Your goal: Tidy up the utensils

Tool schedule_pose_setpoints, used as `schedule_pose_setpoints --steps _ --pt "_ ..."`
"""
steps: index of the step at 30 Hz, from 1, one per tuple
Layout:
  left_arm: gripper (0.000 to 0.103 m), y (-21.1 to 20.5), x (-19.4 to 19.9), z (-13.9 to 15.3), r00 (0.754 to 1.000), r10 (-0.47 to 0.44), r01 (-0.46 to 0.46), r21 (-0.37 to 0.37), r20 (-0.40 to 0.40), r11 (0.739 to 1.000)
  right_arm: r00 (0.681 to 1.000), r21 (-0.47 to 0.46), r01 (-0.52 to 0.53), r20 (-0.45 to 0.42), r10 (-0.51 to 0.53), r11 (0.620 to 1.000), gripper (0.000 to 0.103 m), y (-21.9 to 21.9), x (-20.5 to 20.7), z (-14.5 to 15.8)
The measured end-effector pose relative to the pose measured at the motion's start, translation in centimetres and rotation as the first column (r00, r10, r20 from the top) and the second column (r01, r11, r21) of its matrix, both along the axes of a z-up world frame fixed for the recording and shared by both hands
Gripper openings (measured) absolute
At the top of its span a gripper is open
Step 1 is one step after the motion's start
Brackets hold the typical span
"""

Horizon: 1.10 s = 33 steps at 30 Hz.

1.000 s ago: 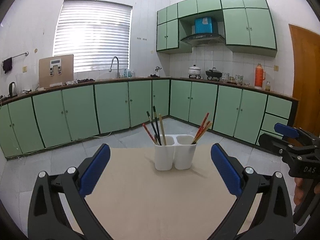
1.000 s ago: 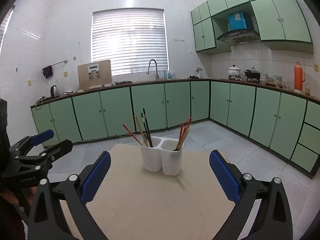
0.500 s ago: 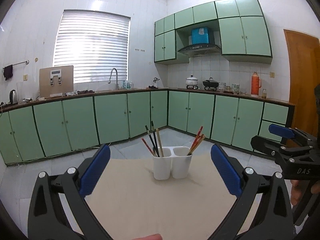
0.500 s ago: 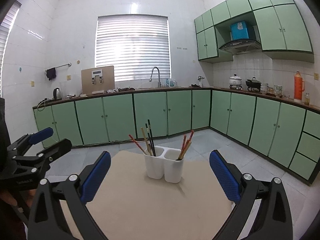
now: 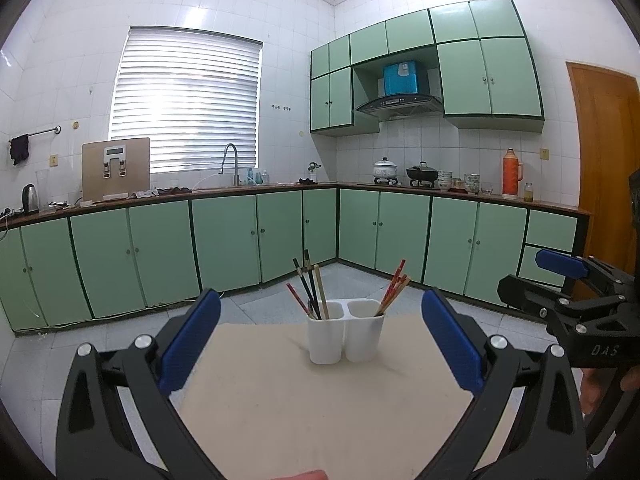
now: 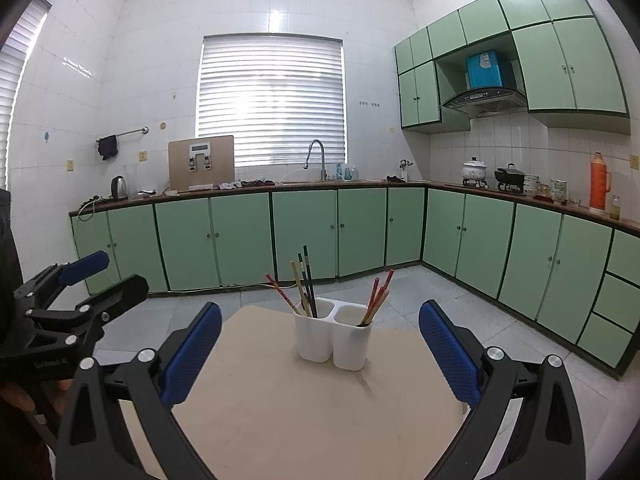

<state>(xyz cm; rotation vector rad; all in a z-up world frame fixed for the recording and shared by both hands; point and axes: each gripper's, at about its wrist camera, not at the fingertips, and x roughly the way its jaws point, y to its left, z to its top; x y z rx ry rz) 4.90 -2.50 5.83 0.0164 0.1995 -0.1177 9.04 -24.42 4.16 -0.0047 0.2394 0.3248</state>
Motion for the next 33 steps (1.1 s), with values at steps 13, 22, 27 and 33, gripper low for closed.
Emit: schedule_pose_setpoints --steps 13,22,27,33 --pt "0.098 -0.11 0.10 0.00 1.000 0.002 -0.002 0.003 0.000 1.000 1.000 -0.002 0.002 0.000 -0.002 1.000 0.097 -0.02 0.12 0.06" --pt "0.098 -0.07 0.09 0.01 1.000 0.003 -0.003 0.003 -0.001 1.000 1.000 -0.001 0.001 0.000 -0.001 1.000 0.097 -0.05 0.09 0.07" --pt "0.098 -0.07 0.14 0.05 1.000 0.003 -0.003 0.003 -0.002 1.000 1.000 -0.004 0.002 0.000 -0.002 1.000 0.097 -0.07 0.09 0.06" --pt "0.098 -0.04 0.15 0.05 1.000 0.003 -0.003 0.003 -0.001 1.000 1.000 -0.004 0.003 -0.002 -0.003 1.000 0.097 -0.08 0.14 0.11"
